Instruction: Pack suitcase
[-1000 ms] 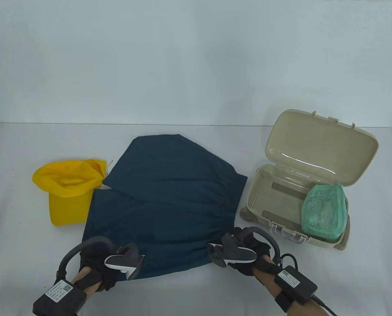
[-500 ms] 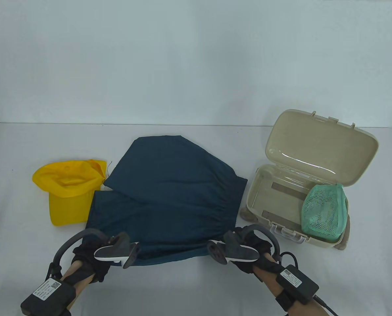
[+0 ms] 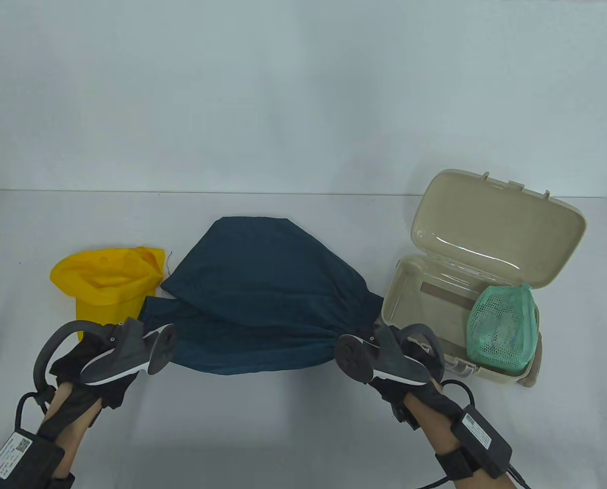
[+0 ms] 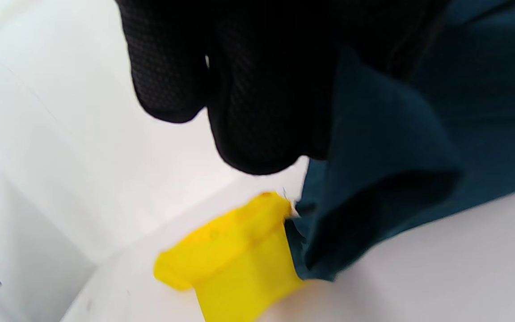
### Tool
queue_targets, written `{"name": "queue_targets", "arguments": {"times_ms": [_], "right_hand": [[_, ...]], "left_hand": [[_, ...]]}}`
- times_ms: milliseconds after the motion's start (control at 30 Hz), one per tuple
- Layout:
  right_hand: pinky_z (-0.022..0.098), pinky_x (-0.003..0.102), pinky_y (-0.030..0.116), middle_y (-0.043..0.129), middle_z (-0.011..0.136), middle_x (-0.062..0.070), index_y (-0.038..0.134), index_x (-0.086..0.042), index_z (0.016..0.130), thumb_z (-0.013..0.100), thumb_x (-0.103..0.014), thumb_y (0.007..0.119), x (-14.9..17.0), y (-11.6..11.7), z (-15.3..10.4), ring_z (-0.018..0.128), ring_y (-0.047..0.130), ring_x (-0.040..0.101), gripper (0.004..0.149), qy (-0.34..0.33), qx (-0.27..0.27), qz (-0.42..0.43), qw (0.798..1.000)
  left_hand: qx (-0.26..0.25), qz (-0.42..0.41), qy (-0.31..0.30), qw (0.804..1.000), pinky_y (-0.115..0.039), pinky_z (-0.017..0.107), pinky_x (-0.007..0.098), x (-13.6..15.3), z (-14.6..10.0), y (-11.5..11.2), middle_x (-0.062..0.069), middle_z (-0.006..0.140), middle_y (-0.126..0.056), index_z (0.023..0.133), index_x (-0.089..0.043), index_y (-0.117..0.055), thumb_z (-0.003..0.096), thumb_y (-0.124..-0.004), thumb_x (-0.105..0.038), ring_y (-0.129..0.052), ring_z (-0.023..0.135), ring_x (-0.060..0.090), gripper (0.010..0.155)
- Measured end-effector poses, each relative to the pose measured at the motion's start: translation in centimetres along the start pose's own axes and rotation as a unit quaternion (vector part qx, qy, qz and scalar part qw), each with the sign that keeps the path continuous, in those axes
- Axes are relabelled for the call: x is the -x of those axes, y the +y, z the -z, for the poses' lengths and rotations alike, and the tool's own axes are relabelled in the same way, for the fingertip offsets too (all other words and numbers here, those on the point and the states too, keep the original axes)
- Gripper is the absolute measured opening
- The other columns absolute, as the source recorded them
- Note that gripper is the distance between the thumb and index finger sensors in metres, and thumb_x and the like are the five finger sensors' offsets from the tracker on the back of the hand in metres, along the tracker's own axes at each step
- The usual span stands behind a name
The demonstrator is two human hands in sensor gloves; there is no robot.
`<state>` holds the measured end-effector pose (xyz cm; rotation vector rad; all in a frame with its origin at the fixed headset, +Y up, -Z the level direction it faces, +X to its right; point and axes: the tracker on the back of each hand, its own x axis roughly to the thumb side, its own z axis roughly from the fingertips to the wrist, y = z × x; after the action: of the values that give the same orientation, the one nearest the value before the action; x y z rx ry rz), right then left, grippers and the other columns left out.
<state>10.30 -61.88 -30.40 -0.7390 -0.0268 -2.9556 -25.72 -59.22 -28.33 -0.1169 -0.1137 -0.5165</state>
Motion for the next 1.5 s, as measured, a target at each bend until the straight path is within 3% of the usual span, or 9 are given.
{"name": "queue_targets", "arguments": {"times_ms": [167,400,700,900,967,1067,1133,1367,1500], "right_hand": [[0.052,0.039,0.085,0.098,0.072,-0.005,0.079,-0.024,0.087,0.046,-0.047,0.072,0.3,-2.3,-0.8,0.061,0.102,0.016,0.047,-0.035,-0.041,0.07,0.996],[0.047,0.038,0.088,0.099,0.07,-0.004,0.08,-0.021,0.088,0.048,-0.047,0.071,1.5,-2.0,0.1,0.056,0.104,0.015,0.048,-0.048,-0.111,0.171,0.978],[0.043,0.038,0.089,0.1,0.067,-0.002,0.08,-0.016,0.088,0.049,-0.046,0.07,4.2,3.9,3.3,0.052,0.105,0.016,0.049,0.1,-0.169,0.18,0.964],[0.043,0.038,0.087,0.099,0.067,-0.001,0.08,-0.016,0.088,0.049,-0.046,0.071,5.0,6.6,4.2,0.052,0.104,0.017,0.05,0.2,-0.139,0.168,0.955],[0.044,0.039,0.087,0.099,0.068,-0.001,0.079,-0.016,0.089,0.049,-0.047,0.07,4.8,6.7,4.4,0.054,0.103,0.018,0.051,0.237,-0.097,0.139,0.957],[0.047,0.039,0.085,0.094,0.08,0.001,0.072,-0.017,0.095,0.05,-0.045,0.07,4.3,6.2,4.2,0.062,0.101,0.021,0.053,0.289,-0.012,0.059,0.955],[0.046,0.039,0.085,0.094,0.08,0.001,0.072,-0.018,0.095,0.05,-0.045,0.07,4.1,6.0,4.0,0.062,0.101,0.021,0.052,0.285,0.002,0.047,0.957],[0.04,0.038,0.088,0.1,0.07,0.003,0.079,-0.014,0.09,0.049,-0.051,0.068,4.2,5.8,3.0,0.052,0.105,0.021,0.056,0.282,-0.073,0.052,0.955],[0.032,0.036,0.091,0.103,0.065,0.005,0.081,-0.008,0.089,0.048,-0.06,0.062,4.2,6.8,2.6,0.045,0.107,0.022,0.069,0.296,-0.136,0.09,0.941]], "left_hand": [[-0.025,0.045,0.029,0.998,-0.082,0.063,0.041,2.0,0.0,3.4,-0.014,0.068,-0.1,0.087,-0.029,-0.08,0.0458,-0.077,-0.04,-0.107,0.054,0.01,0.043],[-0.035,0.112,0.054,0.992,-0.075,0.071,0.047,2.2,5.2,6.5,-0.017,0.081,-0.095,0.089,-0.037,-0.077,0.0453,-0.078,-0.039,-0.102,0.074,0.011,0.043],[-0.04,0.074,0.081,0.993,-0.072,0.073,0.05,-2.7,16.3,5.4,-0.016,0.09,-0.09,0.089,-0.04,-0.075,0.0455,-0.077,-0.039,-0.097,0.084,0.013,0.044],[-0.035,0.025,0.109,0.993,-0.069,0.074,0.052,-5.7,22.1,4.5,-0.012,0.098,-0.084,0.089,-0.04,-0.075,0.0462,-0.077,-0.038,-0.091,0.091,0.016,0.043],[-0.04,0.001,0.128,0.991,-0.067,0.075,0.053,-6.1,23.5,4.0,-0.01,0.103,-0.079,0.089,-0.041,-0.075,0.0465,-0.076,-0.039,-0.087,0.095,0.018,0.043],[-0.1,-0.122,0.132,0.979,-0.063,0.076,0.055,-6.3,23.9,3.8,-0.006,0.108,-0.074,0.093,-0.04,-0.072,0.0468,-0.071,-0.048,-0.082,0.099,0.022,0.047],[-0.132,-0.171,0.12,0.969,-0.064,0.075,0.054,-6.2,23.5,3.9,-0.005,0.109,-0.073,0.098,-0.039,-0.067,0.0461,-0.069,-0.051,-0.082,0.099,0.022,0.054],[-0.172,-0.197,0.064,0.963,-0.066,0.074,0.053,-4.7,18.5,4.0,-0.001,0.114,-0.066,0.107,-0.036,-0.054,0.0456,-0.063,-0.058,-0.078,0.101,0.025,0.066],[-0.147,-0.21,0.032,0.966,-0.065,0.074,0.055,-3.9,14.3,2.3,0.002,0.117,-0.061,0.11,-0.034,-0.047,0.0458,-0.061,-0.06,-0.074,0.103,0.029,0.071]]}}
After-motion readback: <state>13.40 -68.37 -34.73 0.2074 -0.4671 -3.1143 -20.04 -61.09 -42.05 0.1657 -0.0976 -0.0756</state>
